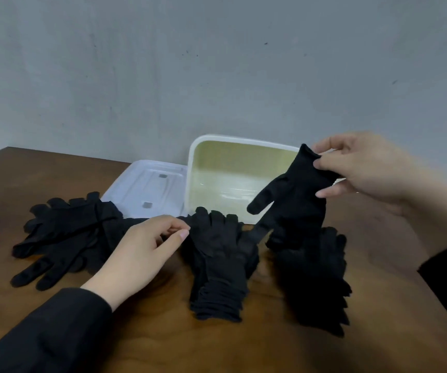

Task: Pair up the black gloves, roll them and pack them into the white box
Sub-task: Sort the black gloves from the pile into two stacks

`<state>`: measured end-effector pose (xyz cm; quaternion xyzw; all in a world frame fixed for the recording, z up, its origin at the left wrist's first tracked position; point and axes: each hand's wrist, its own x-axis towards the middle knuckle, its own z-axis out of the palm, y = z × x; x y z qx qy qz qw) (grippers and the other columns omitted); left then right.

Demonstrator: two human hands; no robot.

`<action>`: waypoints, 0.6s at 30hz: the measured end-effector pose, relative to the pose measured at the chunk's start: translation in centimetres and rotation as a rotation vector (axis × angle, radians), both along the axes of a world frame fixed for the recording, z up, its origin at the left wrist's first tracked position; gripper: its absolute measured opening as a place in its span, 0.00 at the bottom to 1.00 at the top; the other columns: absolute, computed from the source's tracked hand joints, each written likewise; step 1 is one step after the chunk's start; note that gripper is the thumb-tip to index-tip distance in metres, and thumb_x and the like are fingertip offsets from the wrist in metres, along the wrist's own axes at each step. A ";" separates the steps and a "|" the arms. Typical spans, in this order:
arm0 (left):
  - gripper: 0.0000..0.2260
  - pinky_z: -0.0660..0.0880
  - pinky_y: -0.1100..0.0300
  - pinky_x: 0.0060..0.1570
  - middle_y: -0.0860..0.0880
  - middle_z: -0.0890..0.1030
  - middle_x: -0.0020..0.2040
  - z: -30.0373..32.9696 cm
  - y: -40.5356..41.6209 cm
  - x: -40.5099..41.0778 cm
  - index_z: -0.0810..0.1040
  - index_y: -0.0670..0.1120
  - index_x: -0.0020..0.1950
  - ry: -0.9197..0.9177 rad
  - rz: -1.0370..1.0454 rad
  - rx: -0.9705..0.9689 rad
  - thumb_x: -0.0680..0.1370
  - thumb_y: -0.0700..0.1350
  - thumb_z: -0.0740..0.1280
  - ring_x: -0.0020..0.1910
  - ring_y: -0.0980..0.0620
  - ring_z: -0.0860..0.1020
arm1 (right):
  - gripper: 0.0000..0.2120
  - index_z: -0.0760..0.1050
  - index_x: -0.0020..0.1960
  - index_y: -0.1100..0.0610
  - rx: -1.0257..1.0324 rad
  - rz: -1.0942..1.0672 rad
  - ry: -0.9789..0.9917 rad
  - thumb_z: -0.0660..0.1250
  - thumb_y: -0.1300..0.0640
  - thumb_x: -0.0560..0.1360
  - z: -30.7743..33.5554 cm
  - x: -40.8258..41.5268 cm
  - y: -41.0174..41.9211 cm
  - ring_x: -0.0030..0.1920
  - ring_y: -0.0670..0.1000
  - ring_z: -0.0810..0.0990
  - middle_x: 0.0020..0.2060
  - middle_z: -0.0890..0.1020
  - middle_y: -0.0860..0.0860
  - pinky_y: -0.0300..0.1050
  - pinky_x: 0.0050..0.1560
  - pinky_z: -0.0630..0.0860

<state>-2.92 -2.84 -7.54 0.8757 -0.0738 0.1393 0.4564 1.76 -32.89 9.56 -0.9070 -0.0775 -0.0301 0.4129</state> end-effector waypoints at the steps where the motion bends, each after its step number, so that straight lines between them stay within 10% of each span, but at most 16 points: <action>1: 0.06 0.70 0.68 0.46 0.68 0.80 0.48 -0.1 -0.2 0.1 0.81 0.59 0.49 -0.009 -0.006 0.010 0.80 0.48 0.66 0.48 0.65 0.77 | 0.08 0.81 0.50 0.53 -0.026 -0.026 -0.011 0.64 0.61 0.78 0.0 0.2 -0.6 0.41 0.54 0.87 0.48 0.86 0.51 0.55 0.56 0.81; 8: 0.07 0.76 0.64 0.42 0.58 0.83 0.42 -0.5 1.0 0.0 0.83 0.57 0.45 0.022 0.051 -0.042 0.80 0.49 0.66 0.41 0.57 0.79 | 0.13 0.80 0.44 0.45 0.081 -0.230 -0.376 0.62 0.61 0.79 -1.8 0.3 -3.8 0.43 0.45 0.86 0.33 0.84 0.41 0.46 0.50 0.80; 12: 0.07 0.77 0.62 0.41 0.57 0.83 0.42 -0.5 1.1 0.0 0.82 0.59 0.45 0.025 0.051 -0.055 0.80 0.51 0.66 0.39 0.56 0.78 | 0.17 0.78 0.47 0.38 -0.113 -0.195 -0.405 0.64 0.61 0.79 -8.4 -2.9 -4.5 0.25 0.40 0.74 0.32 0.81 0.33 0.35 0.28 0.69; 18: 0.06 0.70 0.72 0.45 0.65 0.80 0.48 -0.2 0.2 -0.3 0.82 0.60 0.49 -0.014 -0.014 0.027 0.80 0.49 0.66 0.48 0.64 0.77 | 0.16 0.81 0.60 0.45 -0.229 -0.030 -0.263 0.68 0.61 0.78 -18.6 -7.5 -5.5 0.69 0.30 0.66 0.63 0.75 0.29 0.44 0.71 0.69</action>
